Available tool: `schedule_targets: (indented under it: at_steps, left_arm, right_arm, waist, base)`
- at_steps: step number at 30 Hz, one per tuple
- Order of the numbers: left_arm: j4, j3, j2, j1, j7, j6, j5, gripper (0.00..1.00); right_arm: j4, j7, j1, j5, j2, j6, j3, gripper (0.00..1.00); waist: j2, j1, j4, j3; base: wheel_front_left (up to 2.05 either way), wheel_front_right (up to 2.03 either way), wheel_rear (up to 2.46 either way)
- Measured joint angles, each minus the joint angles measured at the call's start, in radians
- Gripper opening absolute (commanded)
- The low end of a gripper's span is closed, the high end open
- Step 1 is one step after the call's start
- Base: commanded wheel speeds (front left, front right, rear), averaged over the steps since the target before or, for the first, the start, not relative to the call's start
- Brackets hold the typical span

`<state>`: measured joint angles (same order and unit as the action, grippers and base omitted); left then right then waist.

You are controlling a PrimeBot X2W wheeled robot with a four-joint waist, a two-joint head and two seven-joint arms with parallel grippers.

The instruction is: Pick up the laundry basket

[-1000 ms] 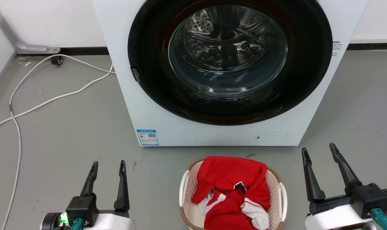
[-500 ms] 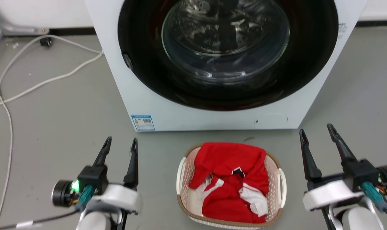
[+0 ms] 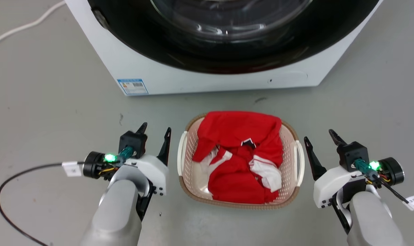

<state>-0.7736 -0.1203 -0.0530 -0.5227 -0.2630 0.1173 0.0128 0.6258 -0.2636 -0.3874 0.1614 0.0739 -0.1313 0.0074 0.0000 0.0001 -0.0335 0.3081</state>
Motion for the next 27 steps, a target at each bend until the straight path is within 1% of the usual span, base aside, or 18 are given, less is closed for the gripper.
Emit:
schedule_targets:
  at_steps: [6,10,12,19,21,27]
  left_arm:
    - [-0.18,-0.057,0.001,-0.132,0.0,0.01,0.031,1.0]
    - [-0.283,-0.096,0.002,-0.215,0.001,0.012,0.057,1.0]
    - [-0.322,-0.123,0.002,-0.253,0.016,0.012,0.089,1.0]
    - [-0.389,-0.25,0.003,-0.338,0.097,0.012,0.216,1.0]
    - [-0.402,-0.271,0.003,-0.357,0.113,0.012,0.249,1.0]
    - [-0.442,-0.319,0.0,-0.409,0.143,0.012,0.302,1.0]
  right_arm:
    - [0.188,0.0,-0.091,0.007,0.006,0.0,0.002,1.0]
    - [0.271,0.0,-0.166,0.007,0.005,0.0,0.011,1.0]
    - [0.308,0.0,-0.202,0.007,0.003,0.0,0.02,1.0]
    - [0.416,0.0,-0.307,0.002,-0.001,0.0,0.046,1.0]
    - [0.459,0.0,-0.331,-0.001,-0.001,0.0,0.052,1.0]
    - [0.574,0.0,-0.405,-0.003,-0.002,0.0,0.063,1.0]
  waist:
    - [0.0,0.0,-0.014,0.091]
    - [0.0,0.0,-0.022,0.152]
    - [0.0,0.0,-0.026,0.182]
    - [0.0,0.0001,-0.042,0.281]
    - [0.0,0.0,-0.045,0.304]
    - [0.0,0.0,-0.05,0.367]
  base:
    - [0.0,0.0,0.0]
    - [0.0,0.0,0.0]
    - [0.0,0.0,0.0]
    - [0.0,0.0,0.0]
    - [0.0,0.0,0.0]
    - [0.0,0.0,0.0]
